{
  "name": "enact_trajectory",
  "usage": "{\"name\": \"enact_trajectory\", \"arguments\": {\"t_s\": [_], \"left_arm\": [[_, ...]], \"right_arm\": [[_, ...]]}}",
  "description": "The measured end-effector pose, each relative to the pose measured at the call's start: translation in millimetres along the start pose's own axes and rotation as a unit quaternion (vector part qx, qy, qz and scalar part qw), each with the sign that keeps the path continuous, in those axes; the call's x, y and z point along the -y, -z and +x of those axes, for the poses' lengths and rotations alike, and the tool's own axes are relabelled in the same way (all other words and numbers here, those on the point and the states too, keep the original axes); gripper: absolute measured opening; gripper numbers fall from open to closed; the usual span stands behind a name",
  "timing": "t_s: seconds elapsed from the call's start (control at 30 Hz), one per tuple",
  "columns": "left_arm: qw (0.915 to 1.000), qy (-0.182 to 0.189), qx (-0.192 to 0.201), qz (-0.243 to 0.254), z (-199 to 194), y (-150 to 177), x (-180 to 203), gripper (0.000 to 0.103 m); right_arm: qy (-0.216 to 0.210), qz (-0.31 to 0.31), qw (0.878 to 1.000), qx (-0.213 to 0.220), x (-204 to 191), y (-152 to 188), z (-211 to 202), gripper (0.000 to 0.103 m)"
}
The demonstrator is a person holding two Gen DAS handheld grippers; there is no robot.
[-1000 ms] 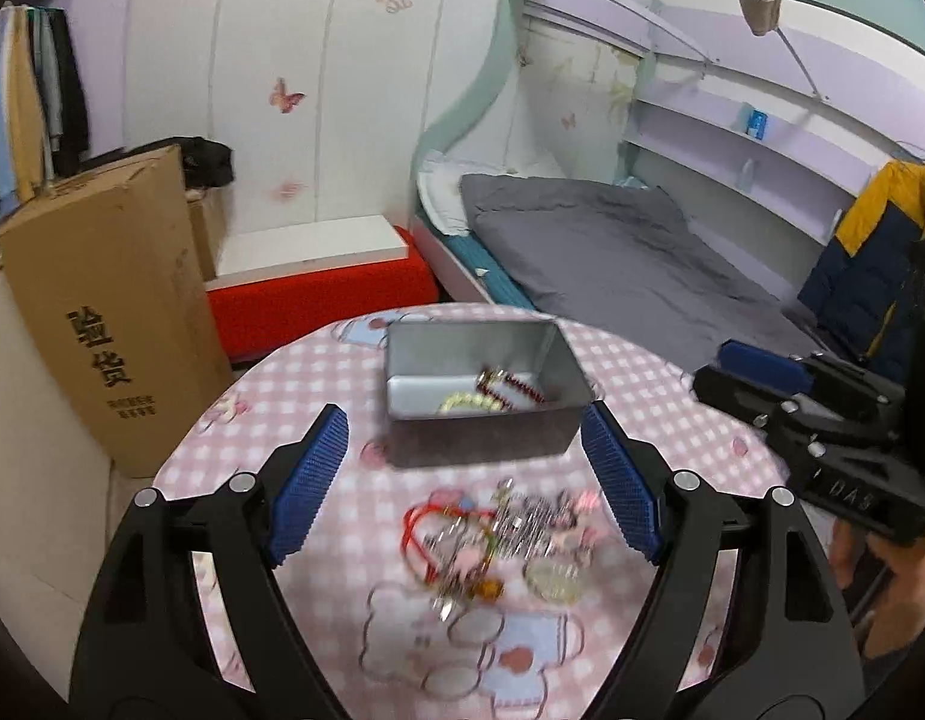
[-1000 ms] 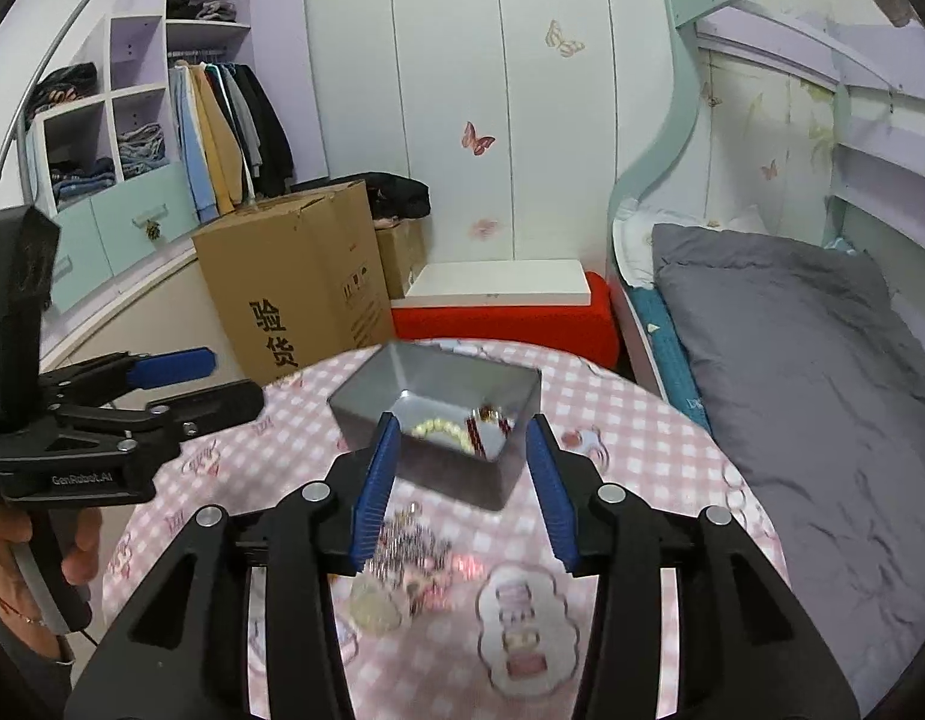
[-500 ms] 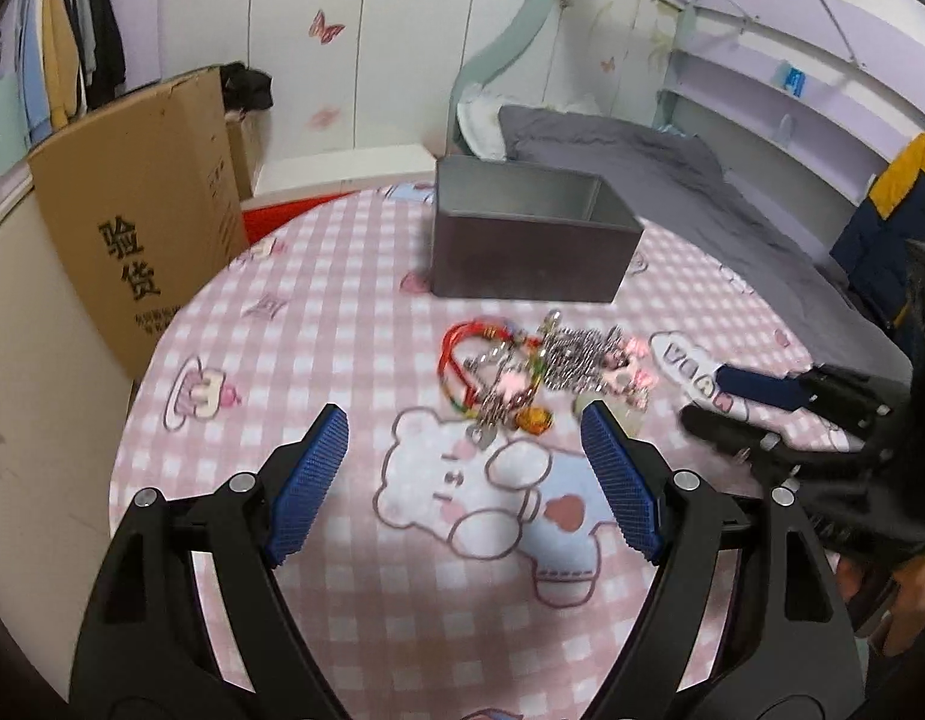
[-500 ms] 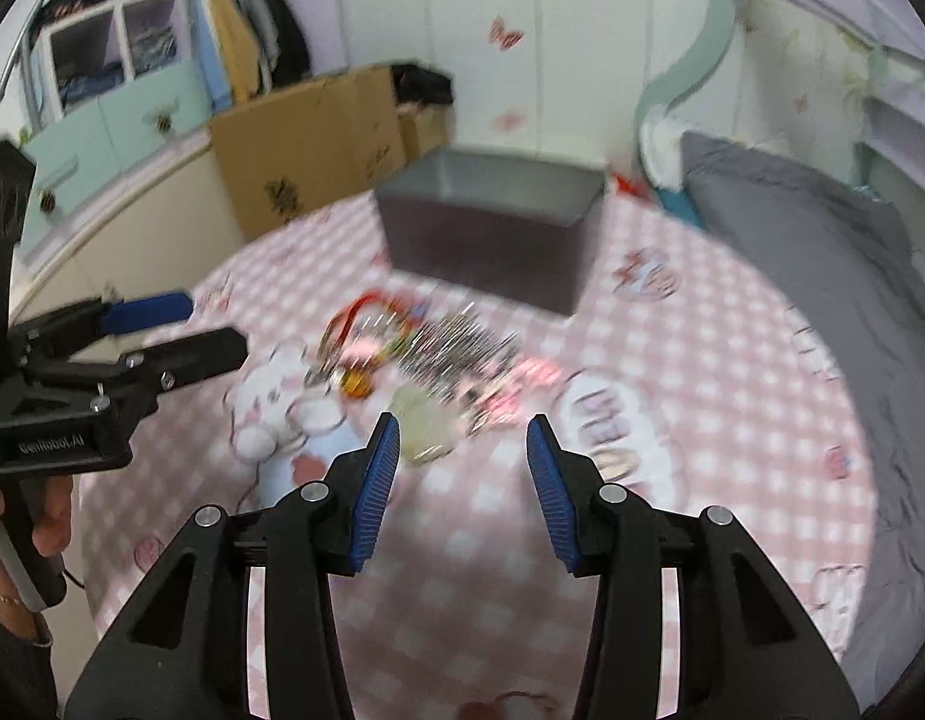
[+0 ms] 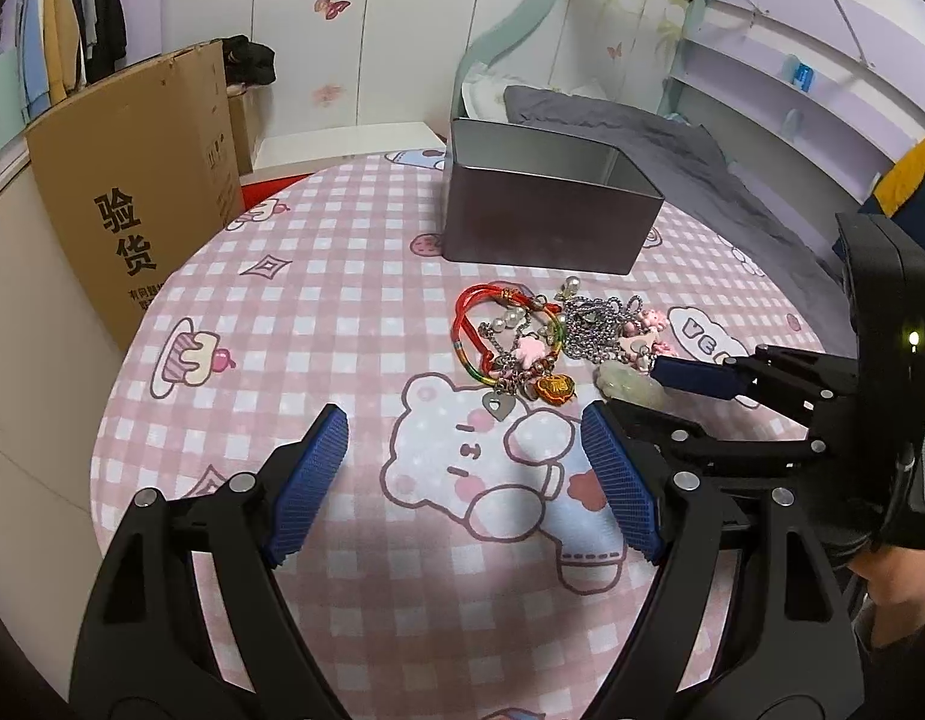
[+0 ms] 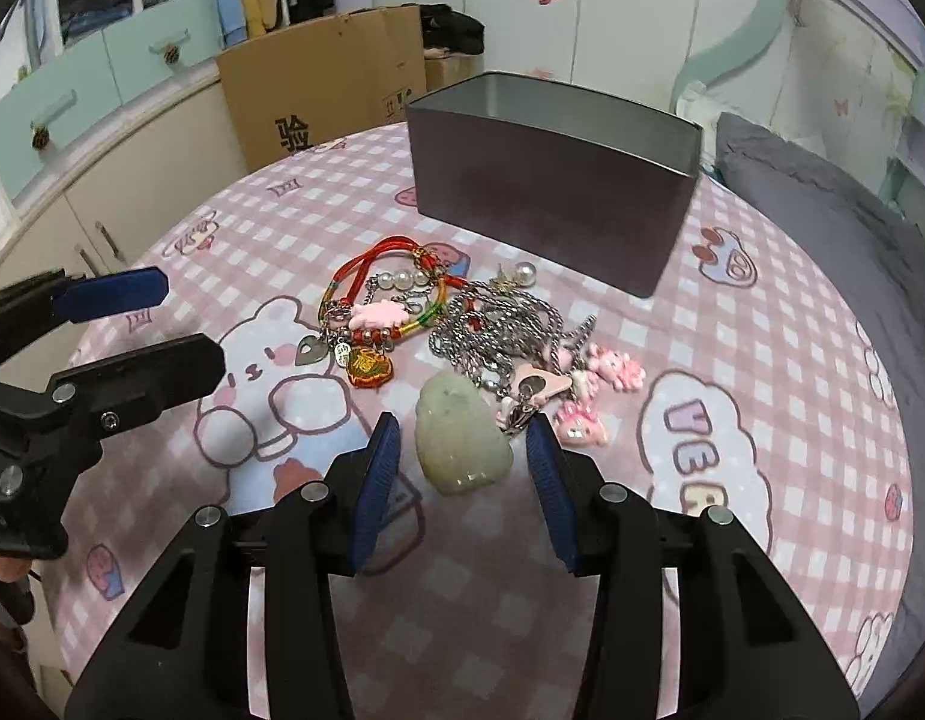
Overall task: Organize jewelry
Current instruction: 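Grasp the jade pendant with the right gripper while the left grasps the red string bracelet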
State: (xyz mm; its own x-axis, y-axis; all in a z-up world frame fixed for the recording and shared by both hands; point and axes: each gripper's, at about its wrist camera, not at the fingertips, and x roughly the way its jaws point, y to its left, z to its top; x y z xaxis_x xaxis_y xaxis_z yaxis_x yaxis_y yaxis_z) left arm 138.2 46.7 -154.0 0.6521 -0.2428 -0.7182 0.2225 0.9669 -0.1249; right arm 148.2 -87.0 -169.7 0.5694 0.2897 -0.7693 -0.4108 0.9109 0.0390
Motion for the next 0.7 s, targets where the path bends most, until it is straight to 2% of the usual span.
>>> {"name": "enact_trajectory", "arguments": {"t_s": [0.07, 0.27, 0.4, 0.5, 0.57, 0.63, 0.7], "left_arm": [[1.0000, 0.005, -0.002, -0.003, 3.4, -2.2, -1.4, 0.079], [0.9995, 0.010, -0.004, -0.029, 13.7, -16.2, -11.3, 0.079], [0.9992, 0.006, -0.011, -0.039, 27.7, -28.6, -18.1, 0.078], [0.9988, 0.004, -0.027, -0.040, 42.1, -35.9, -21.0, 0.065], [0.9987, 0.006, -0.035, -0.036, 54.1, -42.4, -20.4, 0.062], [0.9985, 0.000, -0.048, -0.025, 65.3, -45.8, -18.4, 0.055], [0.9982, -0.001, -0.057, -0.015, 72.7, -47.1, -15.1, 0.055]], "right_arm": [[-0.001, -0.005, 1.000, 0.002, 0.4, 0.5, 0.5, 0.031], [-0.009, 0.008, 1.000, 0.007, 11.6, 5.6, -8.0, 0.030], [-0.007, 0.027, 0.999, 0.027, 23.5, 4.0, -22.8, 0.030], [-0.007, 0.033, 0.999, 0.039, 29.3, 1.9, -30.2, 0.030], [-0.009, 0.038, 0.998, 0.043, 33.4, -0.6, -31.5, 0.030], [-0.010, 0.040, 0.998, 0.044, 37.0, -2.0, -30.6, 0.030], [-0.012, 0.044, 0.998, 0.044, 40.6, -3.6, -28.5, 0.030]]}}
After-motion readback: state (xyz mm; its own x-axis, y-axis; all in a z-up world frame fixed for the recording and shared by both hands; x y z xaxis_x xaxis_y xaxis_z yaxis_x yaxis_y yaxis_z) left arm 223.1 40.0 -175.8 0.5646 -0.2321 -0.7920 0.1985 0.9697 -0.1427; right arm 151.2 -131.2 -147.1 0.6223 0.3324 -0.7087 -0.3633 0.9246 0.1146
